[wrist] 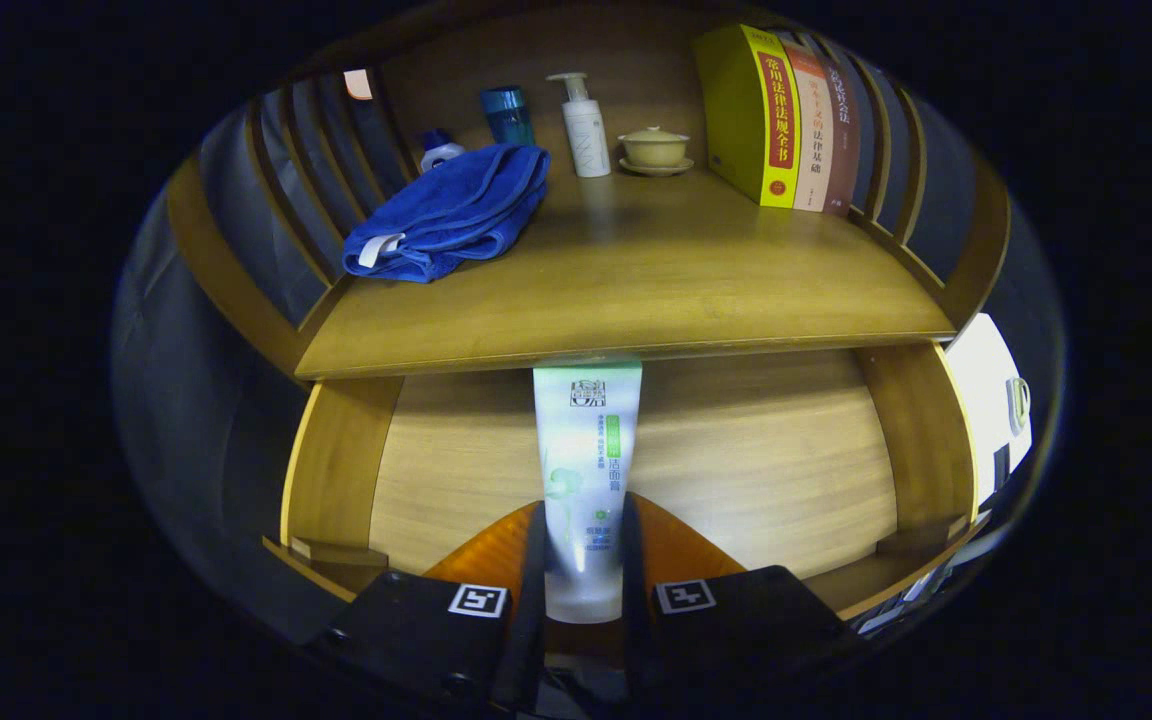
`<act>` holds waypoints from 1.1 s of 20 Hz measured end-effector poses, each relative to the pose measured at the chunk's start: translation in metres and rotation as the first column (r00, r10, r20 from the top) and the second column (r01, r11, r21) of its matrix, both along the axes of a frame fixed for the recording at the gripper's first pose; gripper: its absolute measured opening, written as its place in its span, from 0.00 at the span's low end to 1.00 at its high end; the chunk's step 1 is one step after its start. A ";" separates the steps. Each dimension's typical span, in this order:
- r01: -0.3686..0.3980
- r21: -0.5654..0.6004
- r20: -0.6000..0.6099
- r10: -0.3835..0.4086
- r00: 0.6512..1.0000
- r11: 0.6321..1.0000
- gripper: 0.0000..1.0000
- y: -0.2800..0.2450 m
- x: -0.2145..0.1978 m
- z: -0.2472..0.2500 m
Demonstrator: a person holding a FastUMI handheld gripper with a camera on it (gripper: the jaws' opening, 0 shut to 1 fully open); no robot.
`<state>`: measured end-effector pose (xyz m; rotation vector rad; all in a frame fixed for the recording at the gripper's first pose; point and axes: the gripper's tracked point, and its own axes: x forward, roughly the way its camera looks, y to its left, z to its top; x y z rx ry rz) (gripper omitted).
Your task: Pull open the drawer, take out the items inside it, and place them on the countertop above the cabinet.
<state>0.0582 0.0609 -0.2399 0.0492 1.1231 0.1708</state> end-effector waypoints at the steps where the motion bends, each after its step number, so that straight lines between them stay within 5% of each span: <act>1: -0.005 0.002 0.008 0.005 1.000 1.000 0.41 0.000 -0.001 0.003; 7: -0.015 0.040 0.095 0.011 0.995 0.999 0.41 0.004 0.014 0.045; 14: 0.012 0.036 0.207 -0.019 0.978 0.999 0.40 0.010 0.110 0.079; 22: 0.024 -0.078 0.154 -0.012 0.988 0.997 0.41 0.002 0.168 0.040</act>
